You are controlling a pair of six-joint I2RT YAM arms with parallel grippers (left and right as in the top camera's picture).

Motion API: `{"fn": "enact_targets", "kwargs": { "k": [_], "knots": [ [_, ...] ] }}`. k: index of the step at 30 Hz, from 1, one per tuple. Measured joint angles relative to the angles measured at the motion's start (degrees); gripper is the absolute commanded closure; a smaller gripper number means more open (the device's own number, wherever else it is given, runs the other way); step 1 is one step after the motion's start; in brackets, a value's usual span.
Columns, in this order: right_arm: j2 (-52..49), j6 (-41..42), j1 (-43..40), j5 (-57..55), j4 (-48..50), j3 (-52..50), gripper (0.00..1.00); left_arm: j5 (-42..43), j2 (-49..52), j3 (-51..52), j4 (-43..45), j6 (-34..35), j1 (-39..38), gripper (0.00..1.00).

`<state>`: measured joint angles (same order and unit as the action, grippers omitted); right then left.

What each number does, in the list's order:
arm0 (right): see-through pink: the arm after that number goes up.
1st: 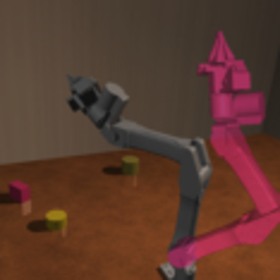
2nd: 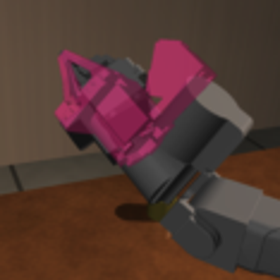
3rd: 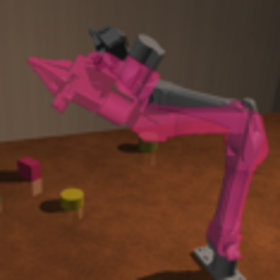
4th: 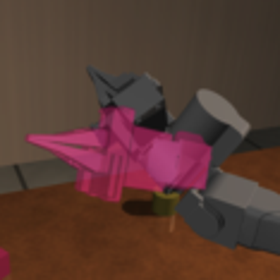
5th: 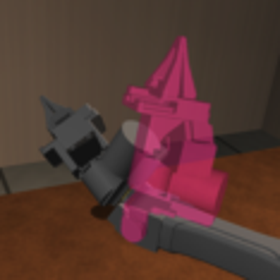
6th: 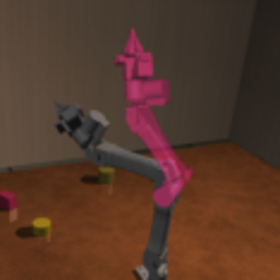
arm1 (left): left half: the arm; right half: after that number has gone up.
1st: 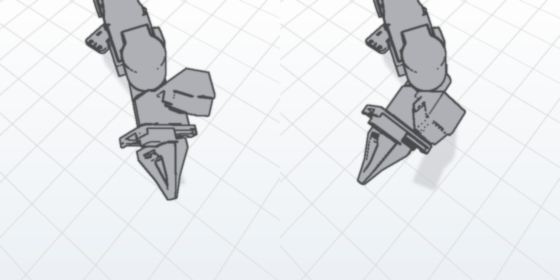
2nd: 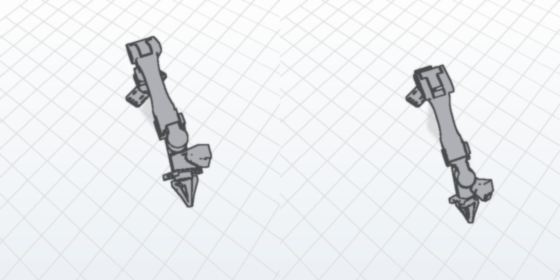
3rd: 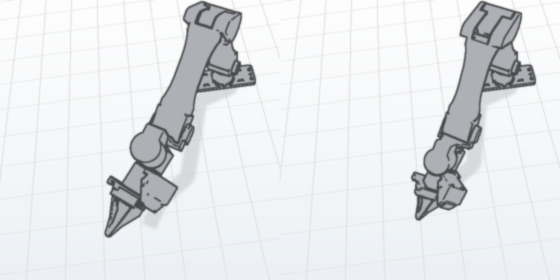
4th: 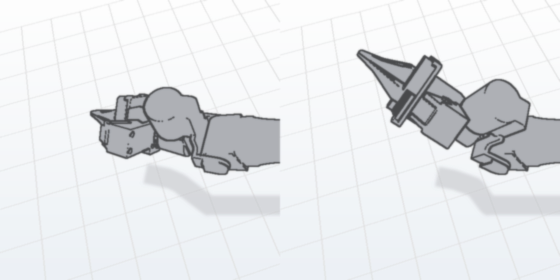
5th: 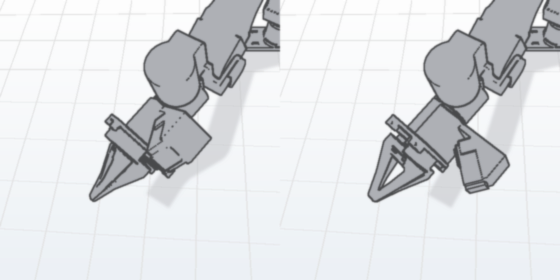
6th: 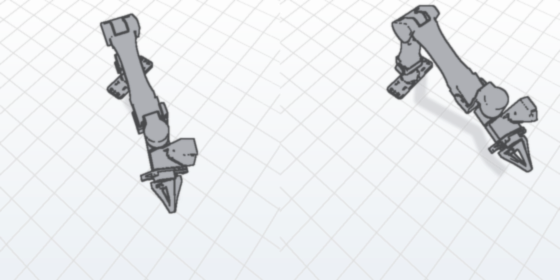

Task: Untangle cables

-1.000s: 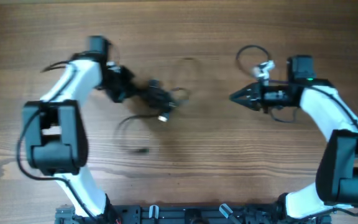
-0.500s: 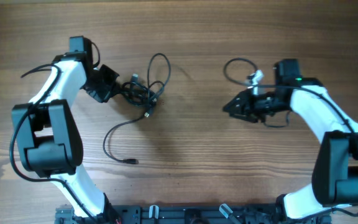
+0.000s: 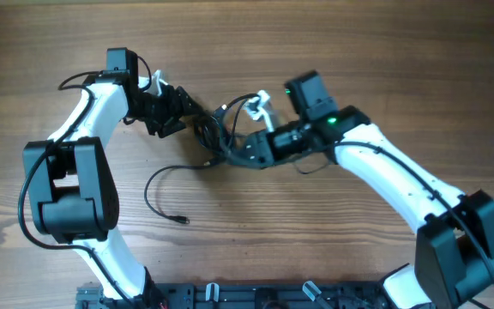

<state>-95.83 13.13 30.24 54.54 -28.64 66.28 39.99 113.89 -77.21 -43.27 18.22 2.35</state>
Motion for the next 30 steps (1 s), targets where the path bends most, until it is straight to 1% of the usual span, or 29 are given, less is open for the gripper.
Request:
{"fn": "enact_targets", "kwargs": {
  "k": [1,4,6,8,10,11,15,18,20,21,25,27,30],
  "knots": [
    [0.13,-0.02,1.73,-1.31,1.42,0.11,0.45,0.74,0.00,0.00,0.00,-0.76,0.00,0.31],
    [0.13,0.00,4.92,-4.79,1.99,0.11,0.45,1.27,0.00,0.00,-0.02,-1.88,0.00,0.28],
    [0.13,0.00,6.14,-6.49,2.19,0.11,0.45,0.48,0.00,0.00,0.00,-1.55,0.00,0.29],
    [0.13,0.00,8.13,-9.84,3.50,0.11,0.47,-1.05,0.00,0.00,0.04,-0.33,0.07,0.28],
    [0.13,-0.20,11.13,-15.45,5.73,0.11,0.51,-1.86,0.00,0.00,0.00,0.63,0.42,0.25],
    [0.13,-0.37,12.52,-18.01,6.71,0.09,0.51,-2.21,0.00,0.00,-0.02,1.03,0.74,0.25],
    [0.11,-4.92,17.64,-30.86,11.78,0.09,0.51,-2.75,0.00,0.00,0.00,1.81,1.27,0.25],
    [0.04,-9.01,20.22,-37.27,14.64,0.09,0.50,-2.86,0.00,0.00,0.11,1.86,0.50,0.24],
    [-0.33,-10.45,21.16,-39.15,15.93,0.11,0.50,-2.86,0.00,0.00,0.22,1.86,-0.13,0.24],
    [-1.11,-10.93,21.51,-39.85,16.55,0.11,0.47,-2.84,0.00,0.00,0.24,1.88,-0.46,0.24],
    [-5.44,-11.96,21.57,-41.90,17.66,0.11,0.46,-2.86,0.00,0.00,0.24,2.49,-0.59,0.24],
    [-7.93,-12.17,21.57,-46.18,19.15,0.11,0.44,-2.86,0.00,0.00,0.26,2.69,-0.59,0.24],
    [-9.07,-12.66,21.38,-51.43,20.04,0.11,0.43,-2.86,0.00,0.00,0.24,2.71,-0.59,0.24]
  ]
}}
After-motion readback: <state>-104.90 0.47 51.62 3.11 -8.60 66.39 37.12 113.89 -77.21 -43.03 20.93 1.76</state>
